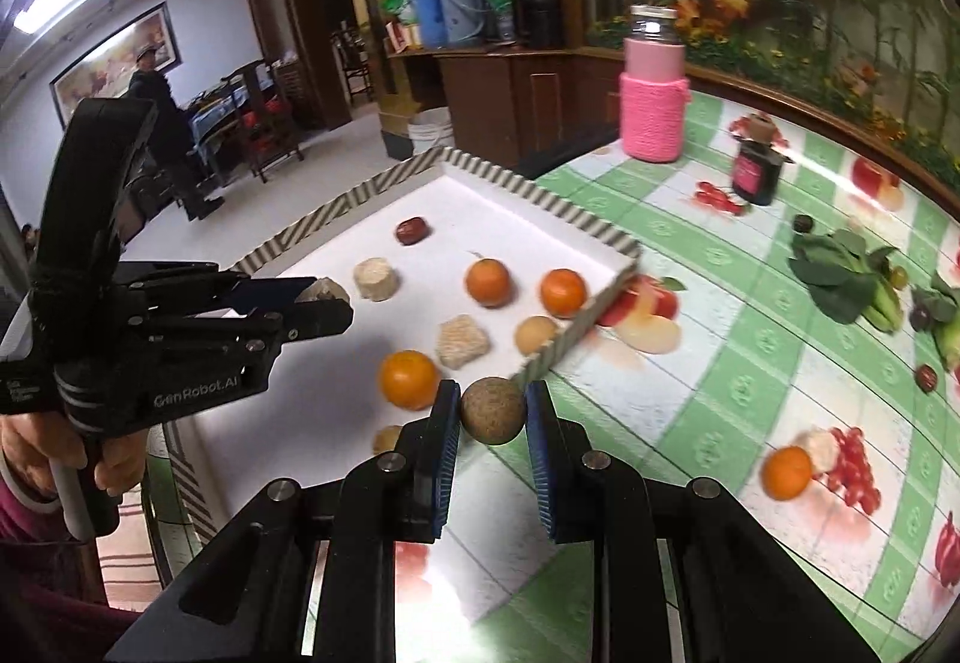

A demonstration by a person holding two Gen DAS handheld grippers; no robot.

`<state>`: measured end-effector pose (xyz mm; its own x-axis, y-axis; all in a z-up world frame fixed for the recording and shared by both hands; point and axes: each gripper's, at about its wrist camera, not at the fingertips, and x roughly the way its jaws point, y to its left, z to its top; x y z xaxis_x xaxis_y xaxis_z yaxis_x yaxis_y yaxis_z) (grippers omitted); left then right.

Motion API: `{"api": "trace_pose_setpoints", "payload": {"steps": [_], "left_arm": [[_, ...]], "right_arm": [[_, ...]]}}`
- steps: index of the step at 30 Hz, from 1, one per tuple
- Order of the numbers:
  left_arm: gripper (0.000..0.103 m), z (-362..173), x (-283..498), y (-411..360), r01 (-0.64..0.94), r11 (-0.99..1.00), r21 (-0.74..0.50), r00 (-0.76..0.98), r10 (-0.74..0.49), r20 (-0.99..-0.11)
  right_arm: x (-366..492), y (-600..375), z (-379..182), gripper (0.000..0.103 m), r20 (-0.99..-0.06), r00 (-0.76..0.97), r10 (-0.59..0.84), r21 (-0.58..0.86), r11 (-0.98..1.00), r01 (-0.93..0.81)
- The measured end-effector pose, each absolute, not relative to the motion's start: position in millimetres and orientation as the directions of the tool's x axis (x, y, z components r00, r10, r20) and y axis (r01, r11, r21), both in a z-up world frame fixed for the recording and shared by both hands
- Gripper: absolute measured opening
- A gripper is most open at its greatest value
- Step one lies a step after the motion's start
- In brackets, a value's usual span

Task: Organize fruits
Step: 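Carry the rice ball and kiwi into the white tray and open both tools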

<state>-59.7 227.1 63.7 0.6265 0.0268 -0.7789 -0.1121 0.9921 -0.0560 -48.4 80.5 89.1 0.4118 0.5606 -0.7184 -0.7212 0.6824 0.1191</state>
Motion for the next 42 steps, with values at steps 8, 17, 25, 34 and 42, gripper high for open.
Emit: {"api": "trace_pose_setpoints", "payload": {"steps": [8,17,25,34,42], "left_arm": [[0.024,51,-65,262,-0.18,0.981,-0.079,0.604,0.047,-0.796],[0.024,41,-63,272,-0.195,0.978,-0.075,0.588,0.055,-0.807],[0.024,35,-56,278,-0.212,0.976,-0.056,0.565,0.076,-0.821],[0.024,31,-50,277,-0.209,0.978,-0.029,0.535,0.089,-0.84],[0.024,26,-48,279,-0.214,0.977,-0.024,0.517,0.093,-0.851]], "right_arm": [[-57,114,85,0.022,-0.727,0.37,0.579,0.121,0.638,-0.761],[-52,161,72,0.022,-0.756,0.309,0.577,0.114,0.581,-0.806],[-35,184,61,0.022,-0.786,0.297,0.543,0.088,0.574,-0.814],[-12,204,50,0.022,-0.812,0.274,0.515,0.085,0.568,-0.818],[-2,214,43,0.022,-0.826,0.268,0.496,0.075,0.567,-0.82]]}}
